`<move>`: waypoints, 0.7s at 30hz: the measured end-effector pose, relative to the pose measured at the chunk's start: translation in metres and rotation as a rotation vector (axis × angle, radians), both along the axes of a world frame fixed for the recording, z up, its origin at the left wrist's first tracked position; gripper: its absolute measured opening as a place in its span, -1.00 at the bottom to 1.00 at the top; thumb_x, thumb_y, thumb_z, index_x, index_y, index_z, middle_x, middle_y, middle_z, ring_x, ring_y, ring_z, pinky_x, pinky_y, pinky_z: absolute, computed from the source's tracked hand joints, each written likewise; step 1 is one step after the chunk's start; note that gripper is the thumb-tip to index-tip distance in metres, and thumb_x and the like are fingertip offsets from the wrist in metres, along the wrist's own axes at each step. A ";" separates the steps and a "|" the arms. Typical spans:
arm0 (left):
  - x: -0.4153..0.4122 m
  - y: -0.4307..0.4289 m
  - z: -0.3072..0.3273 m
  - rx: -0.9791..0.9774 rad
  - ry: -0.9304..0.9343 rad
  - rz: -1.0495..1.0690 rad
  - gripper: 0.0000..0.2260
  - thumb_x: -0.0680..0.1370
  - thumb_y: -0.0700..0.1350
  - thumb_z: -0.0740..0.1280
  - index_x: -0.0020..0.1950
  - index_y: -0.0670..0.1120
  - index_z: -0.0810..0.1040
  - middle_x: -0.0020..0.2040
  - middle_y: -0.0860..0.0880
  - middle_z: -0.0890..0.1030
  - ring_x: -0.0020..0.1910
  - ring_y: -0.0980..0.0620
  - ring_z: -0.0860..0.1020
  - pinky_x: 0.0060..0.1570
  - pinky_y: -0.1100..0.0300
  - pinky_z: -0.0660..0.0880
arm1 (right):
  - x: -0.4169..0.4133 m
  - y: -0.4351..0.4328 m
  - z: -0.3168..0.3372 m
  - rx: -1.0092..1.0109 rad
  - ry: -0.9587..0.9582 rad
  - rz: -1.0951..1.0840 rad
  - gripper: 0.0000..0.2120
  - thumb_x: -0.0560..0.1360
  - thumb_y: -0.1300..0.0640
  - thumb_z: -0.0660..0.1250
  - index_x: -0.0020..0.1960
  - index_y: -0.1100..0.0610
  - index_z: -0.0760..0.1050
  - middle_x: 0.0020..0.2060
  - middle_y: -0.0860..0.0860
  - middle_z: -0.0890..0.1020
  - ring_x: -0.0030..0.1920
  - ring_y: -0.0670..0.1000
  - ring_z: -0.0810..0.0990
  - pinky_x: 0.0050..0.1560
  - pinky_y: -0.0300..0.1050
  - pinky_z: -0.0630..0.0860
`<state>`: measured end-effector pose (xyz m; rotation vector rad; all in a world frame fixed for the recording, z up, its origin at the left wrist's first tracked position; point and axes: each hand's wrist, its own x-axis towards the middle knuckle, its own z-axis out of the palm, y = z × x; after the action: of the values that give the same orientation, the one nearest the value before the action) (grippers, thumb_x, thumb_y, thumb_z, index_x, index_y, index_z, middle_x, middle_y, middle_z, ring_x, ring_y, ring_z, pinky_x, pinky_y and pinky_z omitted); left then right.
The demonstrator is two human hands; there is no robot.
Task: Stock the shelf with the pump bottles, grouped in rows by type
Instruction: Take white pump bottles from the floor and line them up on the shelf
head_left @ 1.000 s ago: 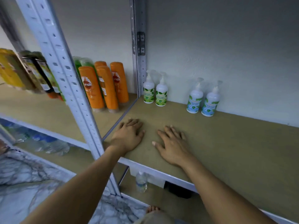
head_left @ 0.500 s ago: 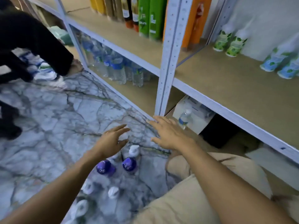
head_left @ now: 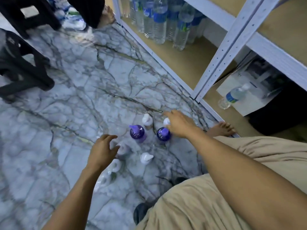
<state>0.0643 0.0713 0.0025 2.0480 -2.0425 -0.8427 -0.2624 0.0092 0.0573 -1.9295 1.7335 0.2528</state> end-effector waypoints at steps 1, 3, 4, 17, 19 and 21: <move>0.005 0.005 -0.004 0.025 -0.009 0.006 -0.63 0.46 -0.07 0.52 0.25 -0.03 0.63 0.17 -0.09 0.59 0.07 -0.15 0.60 0.03 -0.02 0.56 | -0.001 -0.009 -0.004 -0.027 -0.001 -0.059 -0.49 0.58 0.03 0.28 0.51 -0.06 0.27 0.33 0.11 0.40 0.34 0.23 0.41 0.18 0.09 0.46; 0.008 0.013 -0.010 0.089 0.004 -0.004 -0.62 0.48 -0.04 0.50 0.28 -0.01 0.60 0.13 -0.06 0.61 0.00 -0.11 0.62 -0.02 0.00 0.57 | -0.009 -0.021 -0.014 -0.005 0.018 -0.134 -0.48 0.59 0.04 0.28 0.52 -0.10 0.27 0.37 0.11 0.41 0.37 0.22 0.38 0.25 0.11 0.43; 0.007 0.016 -0.013 0.113 0.031 -0.009 -0.61 0.49 -0.04 0.49 0.30 -0.01 0.57 0.11 -0.04 0.63 -0.04 -0.08 0.63 -0.02 0.02 0.57 | -0.013 -0.024 -0.022 0.041 0.017 -0.148 -0.47 0.58 0.05 0.28 0.52 -0.13 0.27 0.41 0.09 0.40 0.39 0.21 0.37 0.29 0.11 0.41; -0.022 0.004 -0.032 0.241 -0.020 0.025 -0.74 0.48 -0.06 0.37 0.14 -0.09 0.60 0.08 -0.12 0.62 0.05 -0.14 0.60 -0.09 0.13 0.41 | -0.017 -0.011 -0.032 0.114 0.075 -0.246 -0.76 0.46 0.22 0.25 0.02 -0.10 0.43 0.04 -0.03 0.58 0.02 0.07 0.45 0.35 0.16 0.18; -0.026 0.002 -0.026 0.248 -0.056 -0.011 -0.73 0.45 -0.09 0.37 0.13 -0.11 0.59 0.08 -0.13 0.62 0.04 -0.14 0.60 -0.08 0.10 0.45 | -0.022 -0.012 -0.016 0.093 0.085 -0.290 -0.79 0.49 0.21 0.26 0.00 -0.08 0.45 0.04 -0.02 0.60 0.10 0.09 0.51 0.41 0.22 0.13; -0.033 0.000 -0.009 0.232 -0.091 -0.032 -0.72 0.47 -0.14 0.39 0.17 -0.12 0.59 0.09 -0.13 0.62 0.05 -0.14 0.58 -0.05 0.10 0.47 | -0.030 -0.015 0.004 0.081 0.089 -0.311 -0.82 0.50 0.18 0.28 0.03 -0.07 0.48 0.06 -0.01 0.59 0.18 0.11 0.51 0.43 0.27 0.09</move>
<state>0.0317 0.0712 -0.0066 2.2141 -2.1178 -1.0567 -0.2920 -0.0053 0.0612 -1.5854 2.0175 0.2922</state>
